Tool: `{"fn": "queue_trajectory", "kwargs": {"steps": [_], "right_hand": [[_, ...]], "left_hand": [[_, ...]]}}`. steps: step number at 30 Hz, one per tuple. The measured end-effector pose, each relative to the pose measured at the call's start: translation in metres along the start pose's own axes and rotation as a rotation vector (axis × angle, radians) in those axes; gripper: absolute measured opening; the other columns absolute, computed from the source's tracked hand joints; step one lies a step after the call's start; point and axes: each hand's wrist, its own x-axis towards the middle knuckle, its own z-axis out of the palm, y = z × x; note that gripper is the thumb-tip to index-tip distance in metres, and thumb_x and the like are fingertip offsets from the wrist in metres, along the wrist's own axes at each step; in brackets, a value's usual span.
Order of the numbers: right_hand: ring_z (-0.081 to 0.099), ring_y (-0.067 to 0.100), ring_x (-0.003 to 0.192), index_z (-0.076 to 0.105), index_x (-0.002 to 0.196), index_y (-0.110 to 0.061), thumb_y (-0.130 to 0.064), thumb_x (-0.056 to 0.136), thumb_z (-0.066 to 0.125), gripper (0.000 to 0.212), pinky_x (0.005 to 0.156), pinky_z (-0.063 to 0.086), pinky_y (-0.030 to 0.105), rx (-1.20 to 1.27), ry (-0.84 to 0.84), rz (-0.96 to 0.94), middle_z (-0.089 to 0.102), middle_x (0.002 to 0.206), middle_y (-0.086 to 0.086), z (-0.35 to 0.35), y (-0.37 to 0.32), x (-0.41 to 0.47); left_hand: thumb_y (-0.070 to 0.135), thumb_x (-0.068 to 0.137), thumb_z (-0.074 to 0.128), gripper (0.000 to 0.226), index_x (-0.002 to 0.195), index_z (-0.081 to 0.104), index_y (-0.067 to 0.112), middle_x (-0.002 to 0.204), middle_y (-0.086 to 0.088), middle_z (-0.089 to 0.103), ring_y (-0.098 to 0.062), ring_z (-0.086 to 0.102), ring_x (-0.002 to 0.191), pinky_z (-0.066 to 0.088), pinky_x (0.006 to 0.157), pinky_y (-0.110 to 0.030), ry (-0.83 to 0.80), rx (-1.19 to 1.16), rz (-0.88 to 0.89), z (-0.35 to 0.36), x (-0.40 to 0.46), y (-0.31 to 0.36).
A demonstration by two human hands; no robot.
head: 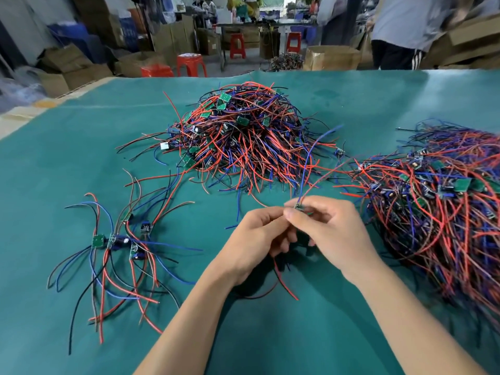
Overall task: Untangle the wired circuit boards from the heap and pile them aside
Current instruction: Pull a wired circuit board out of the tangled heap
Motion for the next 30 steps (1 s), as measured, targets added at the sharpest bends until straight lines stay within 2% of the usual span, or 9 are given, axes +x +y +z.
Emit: {"fn": "queue_trajectory", "kwargs": {"steps": [3,8,11,13,18,22,25,27,30], "right_hand": [[0.064,0.013,0.065,0.078,0.083,-0.032,-0.051,0.078,0.070,0.021,0.063,0.059,0.048,-0.001,0.059,-0.038,0.072,0.070,-0.005,-0.006,-0.004,0.000],[0.069,0.019,0.069,0.078,0.078,-0.028,-0.043,0.081,0.074,0.016,0.052,0.054,0.025,0.069,0.380,-0.063,0.076,0.074,-0.002,-0.028,-0.010,0.007],[0.062,0.008,0.057,0.073,0.076,-0.026,-0.030,0.090,0.074,0.015,0.047,0.047,0.017,0.119,0.605,-0.061,0.073,0.067,-0.009,-0.059,-0.014,0.010],[0.055,0.001,0.048,0.068,0.073,-0.028,-0.041,0.088,0.071,0.020,0.046,0.044,0.016,0.082,0.675,-0.064,0.068,0.064,-0.009,-0.086,-0.022,0.008],[0.048,0.013,0.046,0.070,0.073,-0.030,-0.076,0.068,0.064,0.046,0.038,0.032,0.015,-0.236,0.415,0.128,0.064,0.057,-0.010,-0.143,-0.042,0.024],[0.073,0.036,0.086,0.072,0.093,-0.023,-0.088,0.055,0.052,0.078,0.083,0.059,0.048,-0.867,0.261,0.208,0.077,0.087,0.010,-0.166,-0.037,0.049],[0.073,0.034,0.096,0.075,0.099,-0.028,-0.079,0.063,0.051,0.067,0.089,0.058,0.044,-1.008,0.232,0.128,0.080,0.088,0.000,-0.139,-0.043,0.061],[0.074,0.027,0.098,0.075,0.104,-0.031,-0.066,0.073,0.063,0.049,0.088,0.054,0.036,-1.012,0.037,0.002,0.080,0.094,-0.005,-0.098,-0.046,0.070],[0.060,0.031,0.126,0.059,0.139,-0.025,-0.047,0.085,0.074,0.060,0.105,0.045,0.039,-0.978,-0.244,-0.027,0.063,0.135,0.012,-0.038,-0.037,0.098]], "left_hand": [[0.017,0.105,0.047,0.026,0.093,0.069,0.010,0.059,-0.005,0.061,-0.012,0.053,0.043,0.037,0.040,-0.019,0.009,0.000,-0.011,0.002,-0.001,0.002],[0.014,0.104,0.047,0.024,0.096,0.067,0.002,0.059,-0.010,0.065,-0.017,0.059,0.044,0.044,0.041,-0.021,-0.095,-0.042,-0.066,0.002,-0.003,0.005],[0.011,0.103,0.047,0.023,0.093,0.066,0.003,0.062,-0.009,0.067,-0.016,0.060,0.048,0.046,0.046,-0.021,-0.150,-0.008,-0.068,0.003,-0.004,0.005],[0.009,0.104,0.046,0.023,0.094,0.064,0.000,0.067,-0.010,0.068,-0.016,0.062,0.052,0.049,0.050,-0.021,-0.133,-0.030,-0.073,0.005,-0.003,0.005],[0.006,0.103,0.046,0.021,0.100,0.063,-0.005,0.078,-0.013,0.070,-0.017,0.064,0.060,0.051,0.057,-0.021,-0.005,-0.097,-0.026,0.004,0.001,0.001],[0.004,0.101,0.049,0.017,0.101,0.063,-0.007,0.080,-0.016,0.069,-0.017,0.064,0.062,0.052,0.058,-0.021,0.022,-0.113,-0.035,0.005,0.001,0.001],[0.002,0.100,0.049,0.016,0.101,0.062,-0.008,0.080,-0.017,0.068,-0.017,0.064,0.062,0.051,0.058,-0.020,0.039,-0.119,-0.041,0.005,0.003,0.001],[0.000,0.100,0.049,0.015,0.101,0.062,-0.008,0.080,-0.017,0.068,-0.017,0.064,0.062,0.051,0.058,-0.020,0.049,-0.119,-0.042,0.006,0.002,0.000],[-0.001,0.100,0.049,0.016,0.102,0.062,-0.011,0.081,-0.017,0.067,-0.017,0.063,0.063,0.051,0.059,-0.020,0.061,-0.119,-0.032,0.005,0.002,-0.002]]}}
